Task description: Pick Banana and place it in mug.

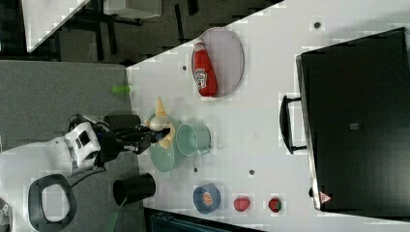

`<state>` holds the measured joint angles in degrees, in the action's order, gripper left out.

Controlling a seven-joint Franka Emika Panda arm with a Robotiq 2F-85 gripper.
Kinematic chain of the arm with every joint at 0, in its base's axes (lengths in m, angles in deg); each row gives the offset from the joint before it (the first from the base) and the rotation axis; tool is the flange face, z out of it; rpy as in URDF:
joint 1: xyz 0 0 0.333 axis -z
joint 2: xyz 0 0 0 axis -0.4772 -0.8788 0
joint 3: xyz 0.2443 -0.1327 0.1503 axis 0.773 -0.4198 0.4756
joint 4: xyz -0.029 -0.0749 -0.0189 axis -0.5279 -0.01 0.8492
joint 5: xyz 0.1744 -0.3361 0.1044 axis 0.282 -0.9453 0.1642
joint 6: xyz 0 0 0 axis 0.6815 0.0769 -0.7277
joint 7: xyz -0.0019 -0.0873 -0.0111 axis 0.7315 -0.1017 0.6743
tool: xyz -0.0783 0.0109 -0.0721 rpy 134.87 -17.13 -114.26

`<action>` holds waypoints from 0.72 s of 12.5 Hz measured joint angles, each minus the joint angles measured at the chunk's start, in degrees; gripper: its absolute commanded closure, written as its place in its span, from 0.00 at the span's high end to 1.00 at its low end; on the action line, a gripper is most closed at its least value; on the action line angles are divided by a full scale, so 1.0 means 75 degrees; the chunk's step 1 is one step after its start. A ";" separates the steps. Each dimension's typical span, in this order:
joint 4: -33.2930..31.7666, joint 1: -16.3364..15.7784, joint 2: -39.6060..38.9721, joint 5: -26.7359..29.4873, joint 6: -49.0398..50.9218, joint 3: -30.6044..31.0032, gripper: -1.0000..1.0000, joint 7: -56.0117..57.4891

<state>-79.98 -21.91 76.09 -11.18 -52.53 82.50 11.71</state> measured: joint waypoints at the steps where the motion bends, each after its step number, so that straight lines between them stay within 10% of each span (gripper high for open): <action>1: 0.0030 0.0017 -0.0150 0.0012 0.0214 0.0200 0.29 0.0002; 9: -0.0179 -0.0199 -0.0739 0.0053 0.0500 0.2741 0.29 -0.0580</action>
<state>-81.32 -23.40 70.55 -10.79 -48.78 103.06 7.36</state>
